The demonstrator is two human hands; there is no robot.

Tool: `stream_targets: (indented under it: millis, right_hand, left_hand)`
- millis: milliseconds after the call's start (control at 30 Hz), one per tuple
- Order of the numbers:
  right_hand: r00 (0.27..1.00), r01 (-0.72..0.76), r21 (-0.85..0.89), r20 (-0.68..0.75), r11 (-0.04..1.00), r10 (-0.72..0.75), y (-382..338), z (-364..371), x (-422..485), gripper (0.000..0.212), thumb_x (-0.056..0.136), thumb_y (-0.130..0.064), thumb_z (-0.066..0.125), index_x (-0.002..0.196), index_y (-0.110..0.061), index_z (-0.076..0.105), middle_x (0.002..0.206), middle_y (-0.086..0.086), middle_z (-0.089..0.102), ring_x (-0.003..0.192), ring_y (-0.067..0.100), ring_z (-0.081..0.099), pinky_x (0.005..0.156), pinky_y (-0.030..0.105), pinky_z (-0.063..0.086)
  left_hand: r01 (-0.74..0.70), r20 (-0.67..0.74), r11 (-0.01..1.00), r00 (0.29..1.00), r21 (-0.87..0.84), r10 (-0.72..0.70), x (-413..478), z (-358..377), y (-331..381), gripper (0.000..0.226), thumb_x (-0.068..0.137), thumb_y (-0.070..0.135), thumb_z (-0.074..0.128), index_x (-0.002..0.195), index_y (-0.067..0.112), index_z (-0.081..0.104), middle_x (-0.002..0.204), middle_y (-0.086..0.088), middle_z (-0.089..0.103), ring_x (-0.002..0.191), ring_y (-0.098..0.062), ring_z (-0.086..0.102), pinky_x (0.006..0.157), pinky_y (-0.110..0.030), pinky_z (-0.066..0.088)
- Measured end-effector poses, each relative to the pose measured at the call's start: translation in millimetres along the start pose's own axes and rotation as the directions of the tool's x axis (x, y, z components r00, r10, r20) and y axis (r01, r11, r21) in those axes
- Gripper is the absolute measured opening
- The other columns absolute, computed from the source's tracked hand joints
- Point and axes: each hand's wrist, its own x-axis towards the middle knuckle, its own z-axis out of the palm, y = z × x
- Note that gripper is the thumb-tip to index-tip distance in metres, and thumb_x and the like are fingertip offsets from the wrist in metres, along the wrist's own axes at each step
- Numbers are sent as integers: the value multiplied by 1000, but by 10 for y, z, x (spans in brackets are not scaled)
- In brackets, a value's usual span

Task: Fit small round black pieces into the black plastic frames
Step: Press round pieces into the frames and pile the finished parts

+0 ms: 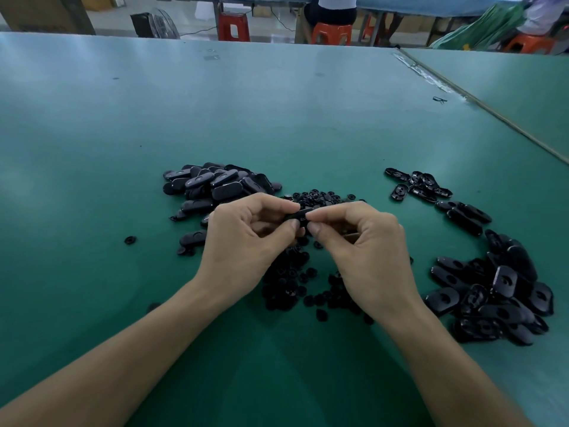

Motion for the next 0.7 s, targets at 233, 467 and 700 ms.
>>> stream_targets:
  millis: [233, 467, 700]
  right_hand:
    - [999, -38, 69, -18, 997, 39, 13, 49, -18, 22, 85, -9, 77, 82, -30, 70, 79, -15, 73, 75, 6, 69, 69, 14, 52]
    - [999, -42, 31, 17, 999, 42, 7, 44, -29, 20, 88, -8, 74, 83, -27, 71, 79, -17, 71, 73, 3, 68, 67, 12, 51]
    - [999, -37, -12, -7, 999, 37, 2, 60, -36, 25, 87, -8, 74, 82, -31, 70, 80, -19, 71, 74, 1, 68, 67, 9, 49]
  left_hand:
    - [-31, 26, 999, 999, 40, 30, -22, 12, 15, 20, 79, 5, 76, 91, 21, 75, 86, 1, 79, 78, -19, 76, 75, -34, 63]
    - [-53, 41, 996, 998, 65, 51, -17, 9, 21, 22, 78, 6, 76, 90, 25, 74, 85, 3, 78, 78, -15, 76, 76, -30, 62]
    - [-61, 62, 996, 996, 64, 57, -6, 0, 24, 22, 78, 6, 75, 91, 24, 75, 86, 3, 78, 79, -15, 75, 76, -28, 61]
